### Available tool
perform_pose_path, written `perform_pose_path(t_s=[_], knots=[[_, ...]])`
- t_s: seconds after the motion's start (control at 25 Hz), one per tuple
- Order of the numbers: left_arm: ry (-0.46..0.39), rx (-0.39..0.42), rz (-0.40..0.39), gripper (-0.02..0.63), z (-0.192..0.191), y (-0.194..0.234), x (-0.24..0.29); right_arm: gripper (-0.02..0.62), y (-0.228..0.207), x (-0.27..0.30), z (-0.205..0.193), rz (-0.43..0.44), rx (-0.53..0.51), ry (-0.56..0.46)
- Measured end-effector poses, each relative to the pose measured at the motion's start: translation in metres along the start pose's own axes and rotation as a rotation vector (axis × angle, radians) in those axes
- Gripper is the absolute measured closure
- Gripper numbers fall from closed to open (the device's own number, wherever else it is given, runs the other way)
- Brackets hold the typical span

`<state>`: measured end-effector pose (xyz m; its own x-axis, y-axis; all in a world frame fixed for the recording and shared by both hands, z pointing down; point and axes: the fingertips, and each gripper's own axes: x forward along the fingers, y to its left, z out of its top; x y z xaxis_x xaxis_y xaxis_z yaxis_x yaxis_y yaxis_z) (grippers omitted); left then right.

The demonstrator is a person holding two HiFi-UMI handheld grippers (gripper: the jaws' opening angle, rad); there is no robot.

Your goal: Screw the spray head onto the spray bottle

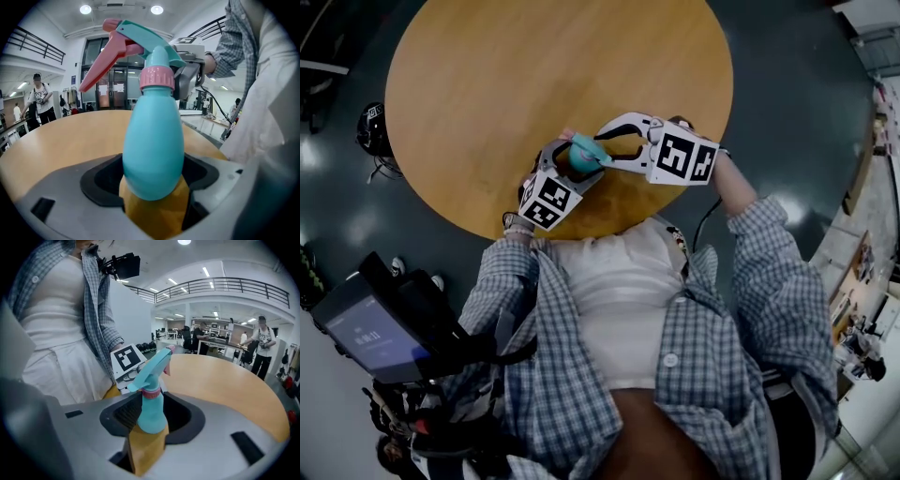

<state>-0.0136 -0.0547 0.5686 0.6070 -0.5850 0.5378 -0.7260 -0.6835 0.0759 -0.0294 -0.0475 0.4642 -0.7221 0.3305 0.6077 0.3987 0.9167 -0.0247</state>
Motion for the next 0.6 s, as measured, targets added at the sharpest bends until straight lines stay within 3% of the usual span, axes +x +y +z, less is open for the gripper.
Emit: perform_pose_path(t_s=[0.2,0.32,0.6], knots=[[0.007,-0.009,0.006,0.222,-0.005,0.005,-0.005,0.465,0.002,0.013,0.014,0.126,-0.045,-0.005],[0.008,-0.015,0.008,0.222,-0.008,0.006,-0.007,0.474,0.003,0.017,0.019,0.147,-0.067,-0.022],[0.007,-0.016,0.023,0.222,-0.007,0.005,-0.007,0.479,0.004,0.012,0.016,0.006,0.005,-0.132]])
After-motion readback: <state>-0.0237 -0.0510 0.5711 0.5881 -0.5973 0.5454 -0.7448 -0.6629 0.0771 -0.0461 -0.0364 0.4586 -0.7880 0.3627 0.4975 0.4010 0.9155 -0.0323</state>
